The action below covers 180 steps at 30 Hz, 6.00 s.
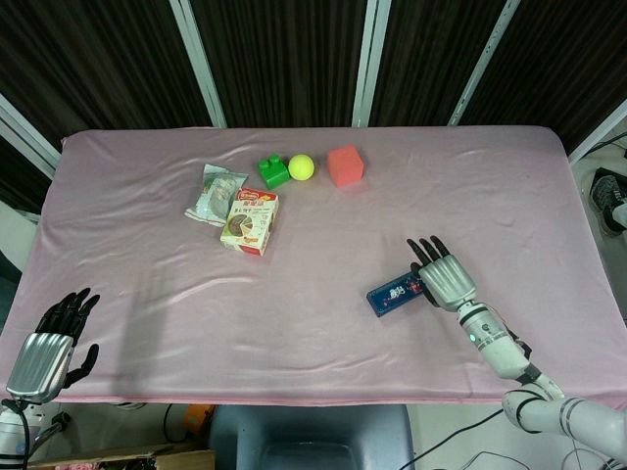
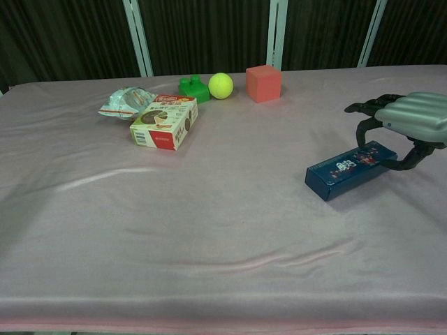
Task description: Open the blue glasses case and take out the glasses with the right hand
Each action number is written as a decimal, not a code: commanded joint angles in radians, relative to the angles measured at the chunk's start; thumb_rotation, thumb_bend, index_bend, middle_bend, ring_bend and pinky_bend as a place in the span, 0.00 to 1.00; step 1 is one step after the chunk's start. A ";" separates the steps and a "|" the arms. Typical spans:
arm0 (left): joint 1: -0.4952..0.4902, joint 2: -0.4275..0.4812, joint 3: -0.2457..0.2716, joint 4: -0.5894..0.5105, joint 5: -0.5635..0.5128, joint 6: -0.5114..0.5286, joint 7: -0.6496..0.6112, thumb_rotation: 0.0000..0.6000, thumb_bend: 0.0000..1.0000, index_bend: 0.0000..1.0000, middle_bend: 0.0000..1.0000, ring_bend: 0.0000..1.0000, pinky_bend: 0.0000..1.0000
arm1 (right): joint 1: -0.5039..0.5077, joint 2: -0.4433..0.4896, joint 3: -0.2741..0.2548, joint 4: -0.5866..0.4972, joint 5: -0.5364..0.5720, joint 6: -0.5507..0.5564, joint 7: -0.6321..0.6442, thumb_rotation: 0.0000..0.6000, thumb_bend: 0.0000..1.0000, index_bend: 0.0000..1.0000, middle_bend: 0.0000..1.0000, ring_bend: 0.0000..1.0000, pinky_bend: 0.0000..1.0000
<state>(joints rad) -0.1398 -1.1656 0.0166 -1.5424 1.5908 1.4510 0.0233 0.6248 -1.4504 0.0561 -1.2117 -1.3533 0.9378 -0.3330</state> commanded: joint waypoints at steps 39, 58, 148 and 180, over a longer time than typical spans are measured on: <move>-0.002 0.002 -0.013 0.007 -0.024 -0.006 -0.015 1.00 0.43 0.00 0.00 0.00 0.14 | 0.194 -0.238 0.188 0.240 0.214 -0.142 -0.080 1.00 0.60 0.48 0.12 0.08 0.00; 0.000 0.003 -0.007 0.005 -0.007 0.002 -0.020 1.00 0.43 0.00 0.00 0.00 0.14 | 0.092 -0.026 0.055 -0.109 0.012 -0.002 0.047 1.00 0.55 0.42 0.10 0.08 0.00; -0.018 -0.020 -0.012 -0.004 -0.039 -0.040 0.030 1.00 0.43 0.00 0.00 0.00 0.14 | -0.040 0.068 -0.026 -0.015 -0.081 0.046 0.164 1.00 0.51 0.48 0.10 0.07 0.00; -0.019 -0.017 -0.012 0.001 -0.041 -0.041 0.018 1.00 0.42 0.00 0.00 0.00 0.14 | 0.059 -0.061 0.029 0.103 -0.002 -0.083 0.142 1.00 0.51 0.59 0.10 0.07 0.00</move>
<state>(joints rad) -0.1593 -1.1821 0.0041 -1.5415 1.5497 1.4102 0.0410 0.6833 -1.5112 0.0855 -1.1094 -1.3559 0.8549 -0.1916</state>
